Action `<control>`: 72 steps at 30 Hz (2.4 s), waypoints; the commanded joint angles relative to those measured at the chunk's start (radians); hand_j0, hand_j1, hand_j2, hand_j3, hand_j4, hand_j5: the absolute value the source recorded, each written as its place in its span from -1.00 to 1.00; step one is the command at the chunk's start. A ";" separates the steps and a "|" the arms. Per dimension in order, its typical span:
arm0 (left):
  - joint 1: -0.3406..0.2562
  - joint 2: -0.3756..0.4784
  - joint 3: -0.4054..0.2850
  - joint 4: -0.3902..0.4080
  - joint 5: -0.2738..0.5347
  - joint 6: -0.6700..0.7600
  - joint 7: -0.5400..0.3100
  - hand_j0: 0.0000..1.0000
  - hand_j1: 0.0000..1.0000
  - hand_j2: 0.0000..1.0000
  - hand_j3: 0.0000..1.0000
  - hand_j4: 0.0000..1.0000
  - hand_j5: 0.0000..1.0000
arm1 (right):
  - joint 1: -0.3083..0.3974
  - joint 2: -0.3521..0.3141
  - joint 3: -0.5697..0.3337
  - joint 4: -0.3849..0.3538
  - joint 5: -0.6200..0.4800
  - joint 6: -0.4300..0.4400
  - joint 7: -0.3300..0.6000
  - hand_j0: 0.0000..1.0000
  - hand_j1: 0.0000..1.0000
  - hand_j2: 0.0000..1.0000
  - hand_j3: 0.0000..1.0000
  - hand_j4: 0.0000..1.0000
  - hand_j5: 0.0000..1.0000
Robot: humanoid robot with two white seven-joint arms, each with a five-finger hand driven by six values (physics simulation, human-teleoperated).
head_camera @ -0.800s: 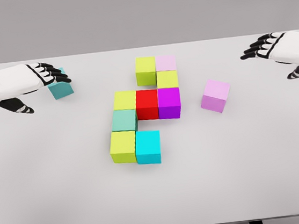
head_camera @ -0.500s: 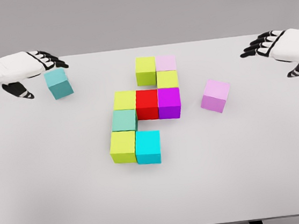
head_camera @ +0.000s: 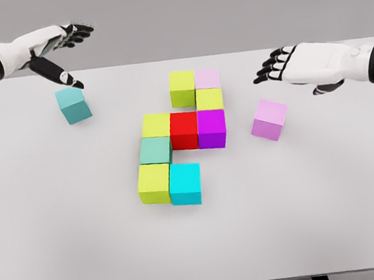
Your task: Assemble the squares on the desktop into the number 2
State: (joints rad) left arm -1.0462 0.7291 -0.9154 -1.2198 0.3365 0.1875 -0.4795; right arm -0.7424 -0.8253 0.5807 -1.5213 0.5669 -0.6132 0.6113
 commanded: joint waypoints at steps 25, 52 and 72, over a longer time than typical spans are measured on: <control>0.002 -0.088 -0.277 0.051 -0.004 0.423 0.421 1.00 1.00 1.00 1.00 1.00 1.00 | -0.028 0.078 0.153 0.069 0.088 0.002 0.000 1.00 1.00 1.00 1.00 1.00 1.00; 0.020 -0.169 -0.275 0.203 -0.071 0.388 0.423 1.00 1.00 1.00 1.00 1.00 1.00 | -0.069 0.118 0.232 0.127 0.151 0.002 0.000 1.00 1.00 1.00 1.00 1.00 1.00; 0.020 -0.169 -0.275 0.214 -0.070 0.360 0.424 0.46 0.46 0.46 0.46 0.46 0.46 | -0.061 0.118 0.238 0.127 0.171 0.002 0.000 0.40 0.40 0.40 0.40 0.40 0.40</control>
State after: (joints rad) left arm -1.0263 0.5591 -1.1903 -1.0064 0.2681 0.5504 -0.0541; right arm -0.8038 -0.7065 0.8156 -1.3943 0.7358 -0.6076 0.6078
